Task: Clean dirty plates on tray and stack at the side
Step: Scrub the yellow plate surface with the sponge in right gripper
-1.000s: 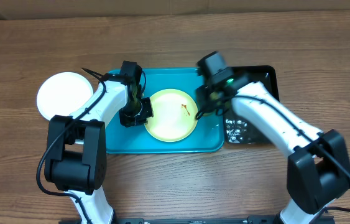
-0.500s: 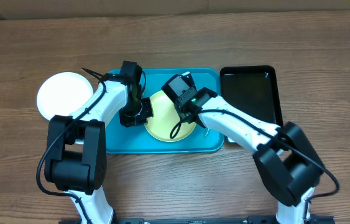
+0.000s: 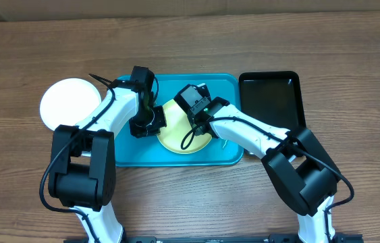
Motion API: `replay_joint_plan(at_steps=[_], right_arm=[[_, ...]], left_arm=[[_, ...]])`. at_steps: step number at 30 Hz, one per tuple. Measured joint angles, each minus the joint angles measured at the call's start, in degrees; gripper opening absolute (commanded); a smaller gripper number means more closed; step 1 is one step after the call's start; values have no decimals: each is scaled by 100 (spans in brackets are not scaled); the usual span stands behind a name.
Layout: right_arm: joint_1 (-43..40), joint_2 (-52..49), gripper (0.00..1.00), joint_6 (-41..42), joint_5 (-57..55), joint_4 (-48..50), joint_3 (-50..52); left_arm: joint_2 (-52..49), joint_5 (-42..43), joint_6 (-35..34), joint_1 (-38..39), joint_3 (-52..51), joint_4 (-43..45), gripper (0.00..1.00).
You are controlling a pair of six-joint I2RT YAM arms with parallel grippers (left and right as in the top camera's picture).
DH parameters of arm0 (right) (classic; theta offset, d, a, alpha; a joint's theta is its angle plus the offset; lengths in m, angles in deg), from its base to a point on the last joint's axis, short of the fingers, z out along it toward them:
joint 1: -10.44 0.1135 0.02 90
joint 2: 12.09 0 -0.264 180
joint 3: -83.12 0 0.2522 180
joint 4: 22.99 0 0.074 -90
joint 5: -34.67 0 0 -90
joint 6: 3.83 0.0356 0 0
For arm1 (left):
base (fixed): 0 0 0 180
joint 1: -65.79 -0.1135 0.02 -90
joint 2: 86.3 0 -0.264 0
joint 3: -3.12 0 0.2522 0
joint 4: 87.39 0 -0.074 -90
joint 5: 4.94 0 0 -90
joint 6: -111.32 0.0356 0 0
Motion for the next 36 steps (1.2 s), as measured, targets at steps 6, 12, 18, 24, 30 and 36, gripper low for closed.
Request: replay_joint_plan(at_steps=[6, 12, 18, 24, 30, 36], right_arm=[[-15, -31, 4, 175, 387, 70, -17], [-81, -31, 4, 334, 953, 109, -50], [-94, -31, 4, 446, 1665, 205, -74], [-295, -33, 4, 428, 2529, -111, -302], [-944, 144, 4, 96, 3587, -789, -962], [-2083, 1176, 5, -101, 4107, -1620, -1141]], left_arm=[[0, -2, 0, 0, 0, 4, 4], [0, -2, 0, 0, 0, 4, 4], [0, -2, 0, 0, 0, 7, 4], [0, -2, 0, 0, 0, 9, 5], [0, -2, 0, 0, 0, 35, 6], [0, -2, 0, 2, 0, 42, 6]])
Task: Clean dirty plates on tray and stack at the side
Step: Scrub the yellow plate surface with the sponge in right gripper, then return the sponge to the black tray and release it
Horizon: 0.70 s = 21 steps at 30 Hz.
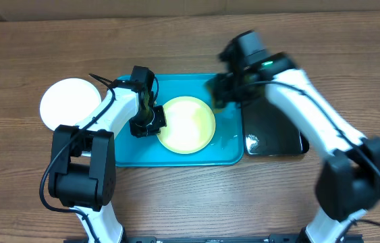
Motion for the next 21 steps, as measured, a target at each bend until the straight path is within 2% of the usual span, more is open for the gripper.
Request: replay_joint_plan(at_steps=[5, 8, 9, 10, 15, 21], right_arm=[[-901, 455, 5, -149, -439, -713, -87], [-1261, 448, 5, -177, -1010, -780, 31], [-1344, 446, 5, -195, -1182, -732, 140], [-1394, 446, 5, -197, -1316, -656, 260], [-1436, 444, 5, -232, -1873, 195, 1174], [-1429, 424, 9, -267, -2496, 1375, 2420]], left_arm=[[0, -2, 0, 0, -2, 2, 7], [0, -15, 4, 0, -2, 13, 13], [0, -33, 4, 0, -2, 31, 20], [0, -50, 20, 0, -2, 35, 23], [0, -114, 2, 33, -4, 46, 28], [0, -118, 22, 35, -4, 50, 30]])
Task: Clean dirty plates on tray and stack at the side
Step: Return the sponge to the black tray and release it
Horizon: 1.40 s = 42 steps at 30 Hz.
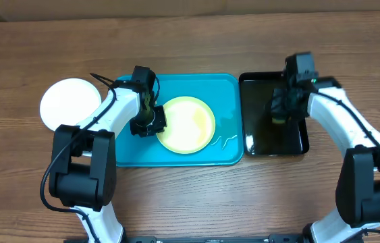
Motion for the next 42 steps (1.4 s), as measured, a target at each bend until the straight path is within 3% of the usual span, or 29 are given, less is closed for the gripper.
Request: replay_joint_plan(at_steps=[3, 7, 9, 14, 19, 26, 30, 42], right_arm=[[2, -24, 18, 15, -203, 409, 459], [2, -33, 59, 15, -326, 544, 625], [2, -33, 75, -20, -341, 568, 623], [2, -33, 90, 0, -363, 332, 612], [0, -33, 96, -11, -374, 308, 452], [2, -35, 100, -9, -149, -448, -678], [-48, -31, 100, -7, -299, -811, -1665], [-726, -22, 100, -9, -846, -859, -2022]], left_arm=[[0, -9, 0, 0, 0, 11, 29], [0, -11, 0, 0, 0, 55, 27], [0, -13, 0, 0, 0, 63, 27], [0, -13, -2, 0, 0, 63, 24], [0, -13, 2, 0, -2, 118, 15], [0, -13, 48, 0, -4, 188, 19], [0, -13, 94, 2, -4, 177, 4], [70, 35, 153, -15, 214, -44, 4]])
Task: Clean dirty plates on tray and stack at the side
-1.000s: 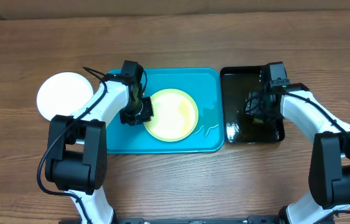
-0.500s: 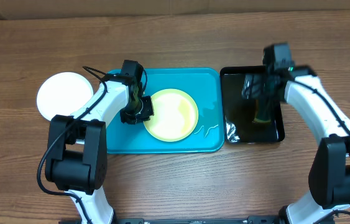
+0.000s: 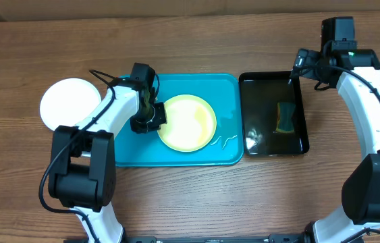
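A pale yellow plate lies in the teal tray. My left gripper is shut on the plate's left rim. A white plate rests on the table left of the tray. A yellow-green sponge lies in the black tray of water. Above that tray's far right corner my right gripper hangs with nothing in it, and it looks open.
Thin white streaks lie on the teal tray's right side, near the yellow plate. A cardboard wall runs along the table's far edge. Bare wood shows in front of both trays.
My right gripper was low in the black tray with the sponge. Now it is up at the tray's far right corner, and the sponge lies loose in the water. The left arm has not moved.
My right gripper first pressed on the yellow plate while the left held its rim. Then it was off the plate, near the teal tray's right edge. After that it was down in the black tray. Now the sponge lies there and the gripper is clear.
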Motion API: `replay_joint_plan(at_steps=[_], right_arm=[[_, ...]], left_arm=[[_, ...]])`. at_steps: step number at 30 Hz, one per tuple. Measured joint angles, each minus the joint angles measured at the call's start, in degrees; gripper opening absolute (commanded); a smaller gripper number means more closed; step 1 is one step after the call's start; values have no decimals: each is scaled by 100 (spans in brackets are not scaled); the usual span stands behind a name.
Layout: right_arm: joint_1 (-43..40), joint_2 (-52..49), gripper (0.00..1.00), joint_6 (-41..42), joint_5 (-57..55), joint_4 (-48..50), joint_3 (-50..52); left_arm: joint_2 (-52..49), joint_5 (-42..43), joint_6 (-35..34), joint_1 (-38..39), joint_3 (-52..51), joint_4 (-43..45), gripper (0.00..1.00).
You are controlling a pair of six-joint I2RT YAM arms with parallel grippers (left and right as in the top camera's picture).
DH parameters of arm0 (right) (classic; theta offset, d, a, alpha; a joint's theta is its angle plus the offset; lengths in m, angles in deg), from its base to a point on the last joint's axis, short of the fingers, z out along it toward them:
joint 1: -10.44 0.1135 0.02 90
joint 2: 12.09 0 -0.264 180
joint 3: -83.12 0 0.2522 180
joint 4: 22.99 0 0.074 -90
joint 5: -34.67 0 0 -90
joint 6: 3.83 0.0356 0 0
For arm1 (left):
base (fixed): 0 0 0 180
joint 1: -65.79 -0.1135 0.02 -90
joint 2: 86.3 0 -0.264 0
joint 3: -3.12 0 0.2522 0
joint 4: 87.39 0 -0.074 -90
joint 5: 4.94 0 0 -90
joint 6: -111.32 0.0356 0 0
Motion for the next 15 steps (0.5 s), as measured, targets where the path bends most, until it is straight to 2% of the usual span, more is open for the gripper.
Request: replay_joint_plan(at_steps=[8, 15], right_arm=[[15, 0, 100, 0, -2, -7, -2], [15, 0, 100, 0, -4, -9, -2]], left_arm=[[450, -66, 0, 0, 595, -428, 4], [483, 308, -4, 0, 979, -656, 4]])
